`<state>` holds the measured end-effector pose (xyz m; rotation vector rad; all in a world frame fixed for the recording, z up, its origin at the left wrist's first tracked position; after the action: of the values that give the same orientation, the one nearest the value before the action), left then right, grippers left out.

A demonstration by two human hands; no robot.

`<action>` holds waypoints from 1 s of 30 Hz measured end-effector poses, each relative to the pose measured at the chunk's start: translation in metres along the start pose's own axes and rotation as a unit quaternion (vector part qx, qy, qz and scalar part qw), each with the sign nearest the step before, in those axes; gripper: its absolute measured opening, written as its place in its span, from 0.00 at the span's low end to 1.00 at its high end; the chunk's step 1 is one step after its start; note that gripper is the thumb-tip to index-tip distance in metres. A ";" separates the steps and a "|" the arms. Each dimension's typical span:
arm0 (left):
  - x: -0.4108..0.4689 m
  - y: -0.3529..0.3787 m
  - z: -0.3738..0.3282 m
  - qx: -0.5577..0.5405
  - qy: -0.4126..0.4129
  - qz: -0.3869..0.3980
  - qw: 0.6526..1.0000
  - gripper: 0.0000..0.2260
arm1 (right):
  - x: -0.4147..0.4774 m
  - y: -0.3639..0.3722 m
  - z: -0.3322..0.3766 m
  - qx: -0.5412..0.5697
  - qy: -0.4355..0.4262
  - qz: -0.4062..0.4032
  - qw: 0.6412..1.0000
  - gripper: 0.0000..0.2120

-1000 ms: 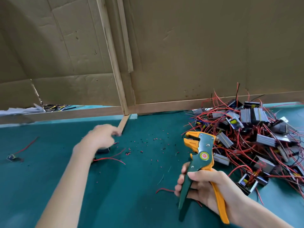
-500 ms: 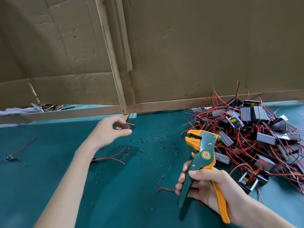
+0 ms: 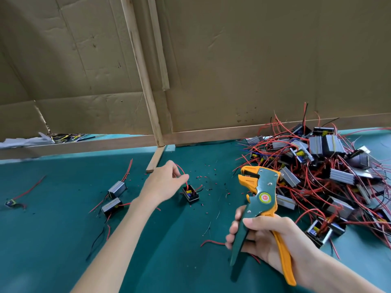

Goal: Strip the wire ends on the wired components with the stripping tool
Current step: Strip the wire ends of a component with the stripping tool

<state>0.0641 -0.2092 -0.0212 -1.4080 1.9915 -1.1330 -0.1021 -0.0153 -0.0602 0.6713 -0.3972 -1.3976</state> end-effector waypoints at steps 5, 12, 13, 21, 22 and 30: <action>-0.011 0.018 -0.011 0.028 0.012 -0.032 0.999 0.13 | 0.001 0.000 0.000 0.002 -0.001 0.001 1.000 0.17; -0.012 -0.002 -0.025 0.050 0.156 0.198 0.967 0.20 | 0.000 0.002 0.001 0.003 -0.003 -0.003 1.000 0.17; -0.013 -0.001 -0.025 0.061 0.166 0.199 0.964 0.17 | 0.000 0.002 0.002 0.002 -0.003 -0.006 1.000 0.18; -0.015 0.011 -0.028 -0.078 0.154 0.090 0.981 0.01 | -0.001 0.004 0.003 -0.001 -0.004 -0.007 1.000 0.19; -0.017 0.011 -0.032 -0.121 0.158 0.089 0.976 0.01 | -0.002 0.004 0.004 -0.009 -0.004 -0.006 1.000 0.18; -0.036 -0.016 -0.074 -0.313 0.222 0.093 0.919 0.07 | -0.007 0.005 0.017 -0.121 0.005 0.023 0.992 0.16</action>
<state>0.0315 -0.1517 0.0296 -1.2586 2.9351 -0.8053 -0.1099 -0.0116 -0.0437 0.4682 -0.2278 -1.3710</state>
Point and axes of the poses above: each hand's wrist, its own x-axis towards the middle knuckle, its own y-axis out of the palm, z = x × y, the point moved 3 cm from there along x, towards the middle knuckle, and after that the axes turned 3 degrees about -x, right-handed, at the moved point
